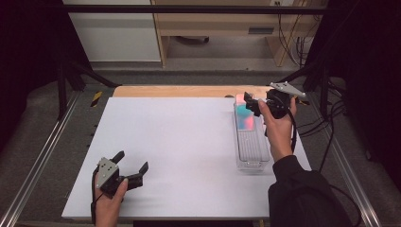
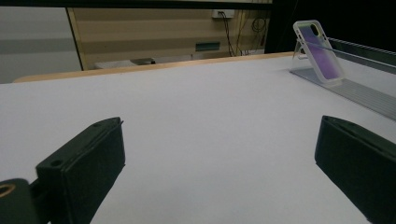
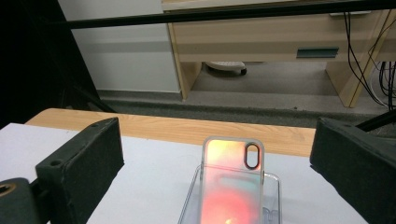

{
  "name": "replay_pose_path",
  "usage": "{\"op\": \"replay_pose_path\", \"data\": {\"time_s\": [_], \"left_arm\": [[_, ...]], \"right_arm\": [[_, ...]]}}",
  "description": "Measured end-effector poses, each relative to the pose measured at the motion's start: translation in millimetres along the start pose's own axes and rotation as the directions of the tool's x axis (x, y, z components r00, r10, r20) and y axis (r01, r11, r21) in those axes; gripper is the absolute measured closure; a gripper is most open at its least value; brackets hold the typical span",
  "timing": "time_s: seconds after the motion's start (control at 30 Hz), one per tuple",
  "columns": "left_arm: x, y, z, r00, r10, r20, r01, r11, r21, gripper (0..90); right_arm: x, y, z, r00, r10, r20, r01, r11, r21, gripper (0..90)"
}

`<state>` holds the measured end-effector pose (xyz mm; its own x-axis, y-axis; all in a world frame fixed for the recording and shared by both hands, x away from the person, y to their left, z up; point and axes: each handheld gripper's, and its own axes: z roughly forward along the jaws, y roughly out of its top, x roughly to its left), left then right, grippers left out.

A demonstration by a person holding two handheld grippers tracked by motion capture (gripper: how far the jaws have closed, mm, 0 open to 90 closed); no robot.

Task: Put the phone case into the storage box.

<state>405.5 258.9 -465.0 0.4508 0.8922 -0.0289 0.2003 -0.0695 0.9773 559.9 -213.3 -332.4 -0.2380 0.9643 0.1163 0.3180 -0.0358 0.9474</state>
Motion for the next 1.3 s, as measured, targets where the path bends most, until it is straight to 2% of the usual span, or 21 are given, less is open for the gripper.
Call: {"op": "replay_pose_path", "data": {"time_s": [0.67,1.03,1.13,1.2,1.3], "left_arm": [[4.6,0.2,-2.0,0.9999,-0.001,-0.011,0.0,1.0,-0.007,1.3],[13.8,1.9,-6.9,0.9998,0.005,-0.017,-0.005,0.9999,-0.01,1.3],[17.8,3.2,-9.5,1.0,0.003,-0.001,-0.003,1.0,-0.006,1.3],[20.7,4.1,-12.1,0.9998,0.014,0.011,-0.014,0.9999,-0.008,1.3],[23.9,5.2,-15.0,0.9996,0.027,0.006,-0.027,0.9996,-0.012,1.2]], "right_arm": [[-7.4,-3.9,-19.3,0.9999,-0.013,-0.011,0.013,1.0,-0.018,3.4],[-18.6,-9.0,-38.1,0.9989,-0.035,-0.031,0.034,0.998,-0.051,3.9],[-21.5,-8.8,-44.6,0.9986,-0.037,-0.037,0.035,0.997,-0.068,4.0],[-23.6,-9.3,-48.5,0.9982,-0.045,-0.038,0.042,0.996,-0.074,4.1],[-26.0,-11.0,-53.8,0.9979,-0.046,-0.046,0.042,0.996,-0.083,4.0]]}}
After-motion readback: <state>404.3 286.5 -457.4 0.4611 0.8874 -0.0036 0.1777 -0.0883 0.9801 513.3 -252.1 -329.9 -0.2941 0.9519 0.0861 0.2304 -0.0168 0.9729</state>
